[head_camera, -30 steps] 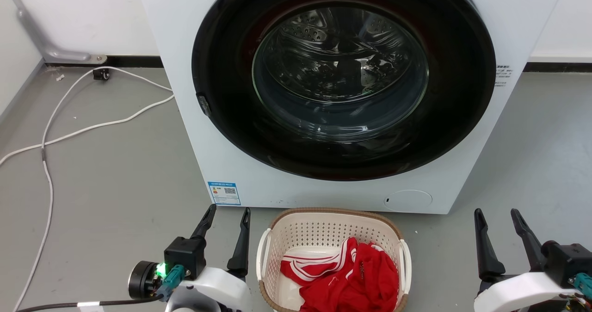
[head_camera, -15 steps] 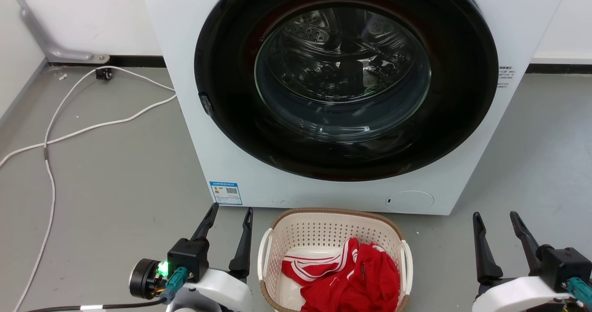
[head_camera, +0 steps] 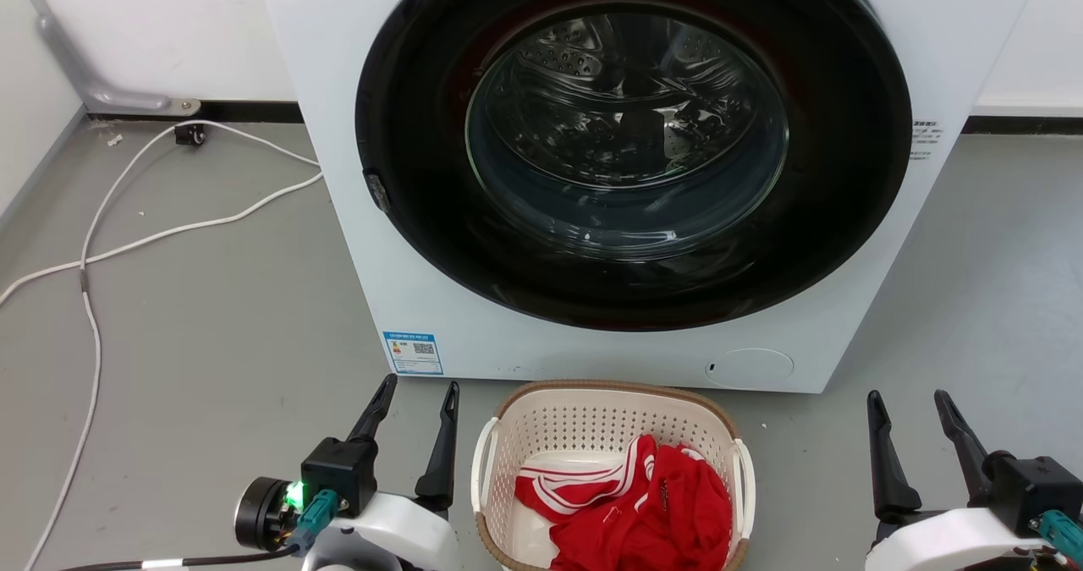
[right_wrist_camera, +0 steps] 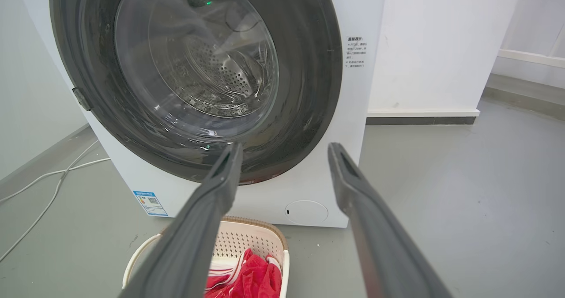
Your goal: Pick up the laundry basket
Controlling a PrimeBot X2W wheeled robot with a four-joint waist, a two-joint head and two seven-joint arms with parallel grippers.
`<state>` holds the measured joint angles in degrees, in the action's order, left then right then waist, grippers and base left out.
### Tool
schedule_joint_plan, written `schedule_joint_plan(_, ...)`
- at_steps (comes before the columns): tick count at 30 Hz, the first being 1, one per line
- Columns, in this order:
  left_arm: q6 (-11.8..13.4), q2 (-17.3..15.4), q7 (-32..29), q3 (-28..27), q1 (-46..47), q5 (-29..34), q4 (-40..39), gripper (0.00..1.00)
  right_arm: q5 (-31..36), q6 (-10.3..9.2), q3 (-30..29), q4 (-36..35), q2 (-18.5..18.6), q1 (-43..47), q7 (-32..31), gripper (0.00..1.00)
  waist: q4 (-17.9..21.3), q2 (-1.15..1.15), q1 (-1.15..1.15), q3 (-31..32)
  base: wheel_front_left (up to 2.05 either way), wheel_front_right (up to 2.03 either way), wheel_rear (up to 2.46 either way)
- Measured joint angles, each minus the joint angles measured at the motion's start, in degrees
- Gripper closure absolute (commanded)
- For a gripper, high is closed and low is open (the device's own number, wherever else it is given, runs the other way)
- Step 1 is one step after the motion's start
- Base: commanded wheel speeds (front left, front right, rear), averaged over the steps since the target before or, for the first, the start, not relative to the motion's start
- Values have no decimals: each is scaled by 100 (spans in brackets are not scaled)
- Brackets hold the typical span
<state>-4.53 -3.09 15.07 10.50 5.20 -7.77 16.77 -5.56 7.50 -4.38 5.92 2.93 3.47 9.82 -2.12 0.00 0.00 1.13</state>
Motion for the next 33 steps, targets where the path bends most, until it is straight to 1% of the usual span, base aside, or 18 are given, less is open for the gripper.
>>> schedule_joint_plan(11, -4, 13, 0, -31, 5, 13, 56, 0, 49, 0, -11, 46, 0, -42, 33, 0, -4, 0, 0, -77, 0, 0, 0)
schedule_joint_plan(16, -35, 15, 0, 14, 218, 47, 176, 0, 70, 0, -23, 57, 0, -186, 21, 0, 8, 0, 0, -278, 0, 0, 0)
schedule_joint_plan(21, -51, 18, 1, 43, 669, 46, 504, 0, 109, 1, -42, 193, 0, -544, -13, 0, 44, 0, 0, -697, 0, 0, 0)
schedule_joint_plan(25, -69, 18, 1, 80, 1135, 30, 942, 0, 110, 0, -60, 452, 0, -884, -32, 0, 85, 0, 0, -1126, 0, 0, 0)
schedule_joint_plan(33, -154, -22, -26, 102, 2249, -94, 2162, 0, -12, 1, 124, 1192, 60, -1701, -4, 0, 209, 0, 1, -2108, 0, 0, 0)
